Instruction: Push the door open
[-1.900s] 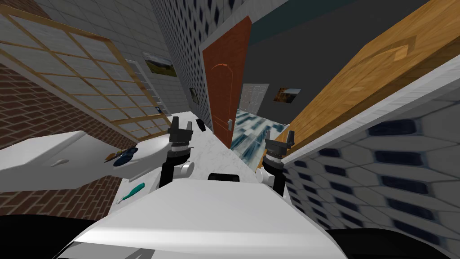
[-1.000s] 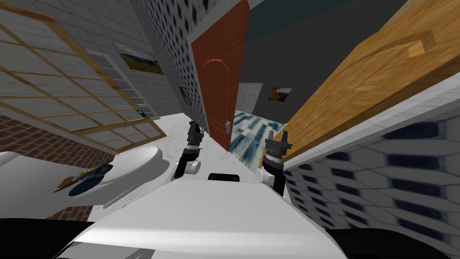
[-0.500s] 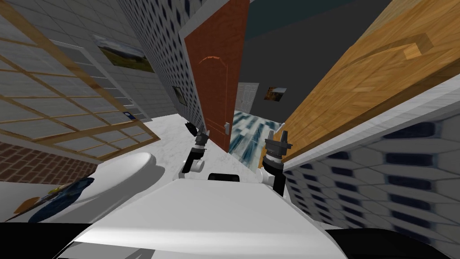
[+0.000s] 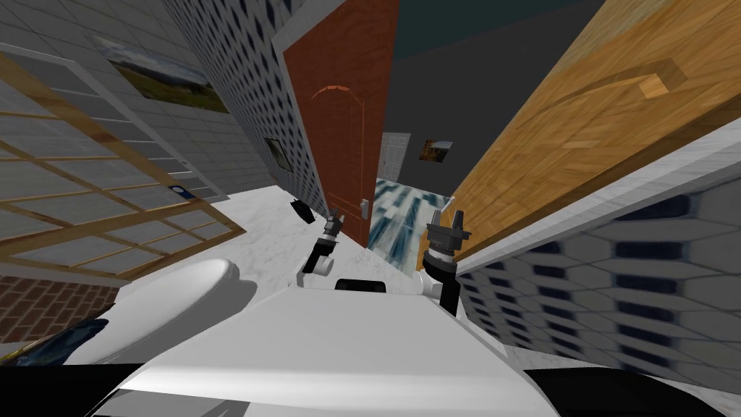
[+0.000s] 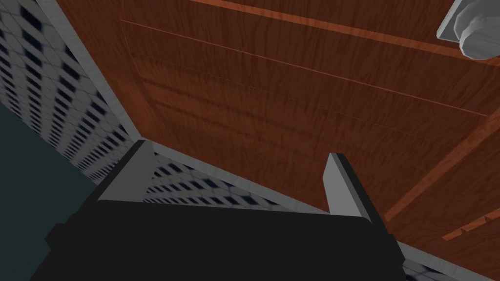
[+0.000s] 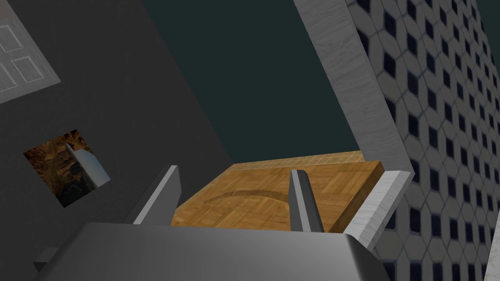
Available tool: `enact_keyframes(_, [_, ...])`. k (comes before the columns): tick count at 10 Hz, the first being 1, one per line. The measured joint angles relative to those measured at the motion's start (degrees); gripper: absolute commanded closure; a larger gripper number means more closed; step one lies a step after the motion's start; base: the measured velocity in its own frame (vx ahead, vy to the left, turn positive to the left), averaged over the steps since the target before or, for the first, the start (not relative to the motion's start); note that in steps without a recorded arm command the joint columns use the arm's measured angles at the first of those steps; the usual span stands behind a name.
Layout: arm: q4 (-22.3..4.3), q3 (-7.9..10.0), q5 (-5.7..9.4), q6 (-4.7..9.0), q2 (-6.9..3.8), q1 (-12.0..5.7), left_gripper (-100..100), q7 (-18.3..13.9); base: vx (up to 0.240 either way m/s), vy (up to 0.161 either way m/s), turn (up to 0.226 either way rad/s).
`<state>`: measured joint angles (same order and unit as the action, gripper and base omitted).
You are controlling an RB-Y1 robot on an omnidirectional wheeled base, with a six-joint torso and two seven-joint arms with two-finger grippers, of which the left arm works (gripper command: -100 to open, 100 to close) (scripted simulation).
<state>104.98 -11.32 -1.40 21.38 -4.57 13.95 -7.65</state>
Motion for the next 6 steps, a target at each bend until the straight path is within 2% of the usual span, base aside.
enact_keyframes(3, [-5.28,-1.58,-0.2,-0.72,-0.62,-2.31,-100,-0.17,0.088,0.083,-0.111])
enact_keyframes(5, [-7.25,-2.85,-0.36,-1.75,-1.19,-2.83,-100,-0.33,0.072,0.091,-0.13])
enact_keyframes(6, [-8.85,-3.29,-0.38,-2.1,-1.48,-3.63,-100,-0.42,0.08,0.083,-0.089])
